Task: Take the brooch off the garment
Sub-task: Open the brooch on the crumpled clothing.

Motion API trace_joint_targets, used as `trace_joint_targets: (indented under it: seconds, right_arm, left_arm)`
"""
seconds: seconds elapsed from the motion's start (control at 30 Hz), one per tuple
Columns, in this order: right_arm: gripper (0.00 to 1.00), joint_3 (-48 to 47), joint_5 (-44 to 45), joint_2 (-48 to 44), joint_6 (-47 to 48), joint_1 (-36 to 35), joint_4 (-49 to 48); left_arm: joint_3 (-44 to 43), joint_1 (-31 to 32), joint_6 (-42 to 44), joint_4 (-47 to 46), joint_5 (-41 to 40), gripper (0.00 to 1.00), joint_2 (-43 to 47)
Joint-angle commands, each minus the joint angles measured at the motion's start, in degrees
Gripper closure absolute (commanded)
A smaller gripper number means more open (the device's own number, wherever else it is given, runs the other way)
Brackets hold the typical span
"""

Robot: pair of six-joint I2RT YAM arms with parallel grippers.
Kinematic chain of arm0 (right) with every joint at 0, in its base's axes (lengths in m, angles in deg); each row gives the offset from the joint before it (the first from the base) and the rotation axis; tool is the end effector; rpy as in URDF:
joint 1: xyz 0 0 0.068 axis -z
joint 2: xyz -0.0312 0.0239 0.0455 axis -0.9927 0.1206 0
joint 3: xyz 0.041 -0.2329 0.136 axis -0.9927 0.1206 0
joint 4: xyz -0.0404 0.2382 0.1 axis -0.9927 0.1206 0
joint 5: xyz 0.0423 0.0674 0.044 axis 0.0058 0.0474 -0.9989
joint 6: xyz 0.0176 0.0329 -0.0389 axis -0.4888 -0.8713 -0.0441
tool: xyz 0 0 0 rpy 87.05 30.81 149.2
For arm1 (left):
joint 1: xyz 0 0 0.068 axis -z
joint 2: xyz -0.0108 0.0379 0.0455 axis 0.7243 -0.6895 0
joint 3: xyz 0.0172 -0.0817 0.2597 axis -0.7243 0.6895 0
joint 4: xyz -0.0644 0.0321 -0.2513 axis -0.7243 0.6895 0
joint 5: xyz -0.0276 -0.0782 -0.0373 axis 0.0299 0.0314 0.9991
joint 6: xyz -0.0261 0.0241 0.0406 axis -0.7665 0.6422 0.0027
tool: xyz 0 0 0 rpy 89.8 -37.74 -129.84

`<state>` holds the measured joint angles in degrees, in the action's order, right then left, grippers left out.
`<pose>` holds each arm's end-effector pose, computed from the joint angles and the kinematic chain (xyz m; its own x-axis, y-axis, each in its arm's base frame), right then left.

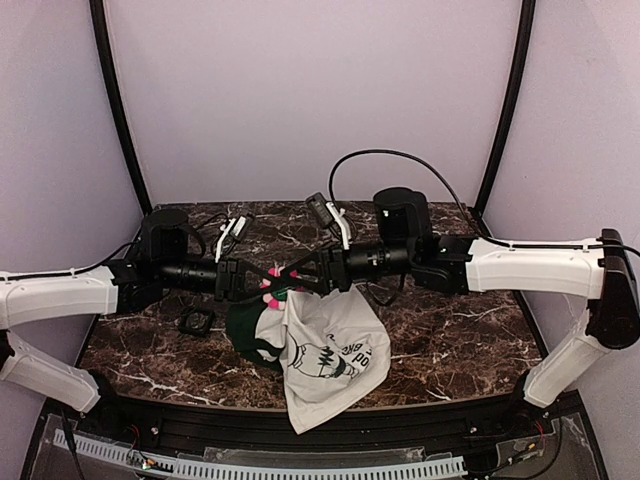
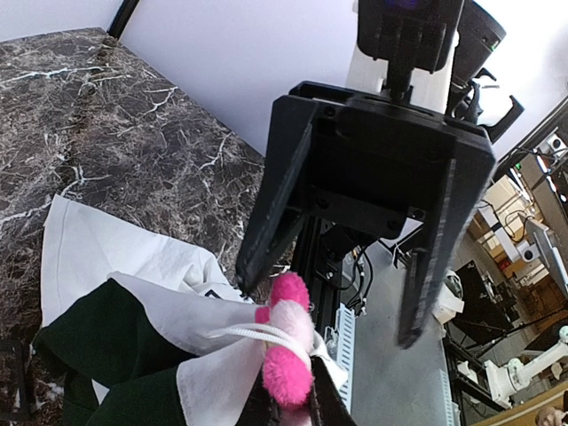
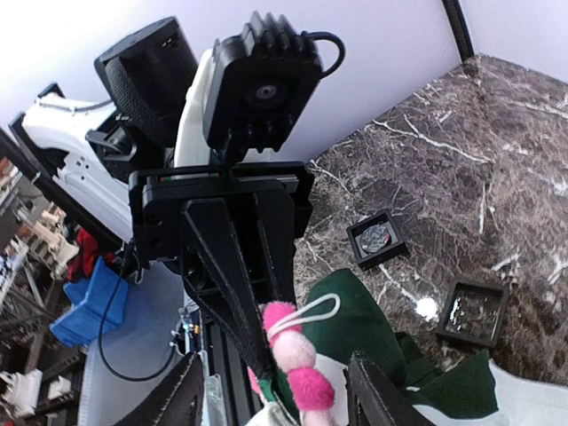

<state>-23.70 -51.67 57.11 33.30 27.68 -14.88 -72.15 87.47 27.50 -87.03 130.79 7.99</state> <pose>0.1905 0.3068 0.3047 -0.5538 -0.1584 -0.8174 -0.8294 0.1913 0.5249 0.1924 -0.2007 0.2740 -0.6248 0.1107 -0.7729 0.7785 0.1640 -0.6058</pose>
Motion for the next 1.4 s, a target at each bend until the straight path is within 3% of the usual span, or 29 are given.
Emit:
trace_joint_targets:
  seconds: [0.0,0.17,0.37,0.53,0.8,1.1,1.2,1.37]
  right_arm:
    - [0.33,4.97,3.66,-4.92,-3.53,0.33,-7.84]
    - [0.2,11.3,7.78,-7.91,-7.08,0.14,-15.31]
    - [0.15,18.0,9.91,-9.95,-11.06,0.05,-23.66]
    - [0.16,21.22,9.63,-8.95,-13.71,-0.39,-29.81]
    - [0.3,21.2,8.76,-6.17,-15.31,-0.8,-33.04]
    - [0.24,19.78,7.93,-3.58,-15.43,-0.94,-34.95]
    - [0.33,18.8,7.29,-2.48,-15.75,-0.94,-35.76]
    - [0.68,17.79,6.14,-0.59,-16.9,-1.09,-39.81]
  left_arm:
    - [2.38,0.23,-4.97,-8.75,-2.24,0.99,1.56]
    - [2.9,0.25,-5.86,-10.55,-2.9,0.99,2.61]
    - [3.3,0.25,-7.31,-11.84,-3.14,0.99,3.28]
    - [4.11,0.25,-9.08,-14.54,-3.98,0.99,3.9]
    - [4.31,0.25,-9.46,-14.83,-4.12,0.99,3.72]
    - [4.26,0.25,-11.24,-17.15,-4.54,0.99,4.23]
    - [4.5,0.25,-11.95,-18.69,-4.79,0.99,4.35]
    - [5.51,0.25,-12.75,-19.93,-5.04,0.99,4.38]
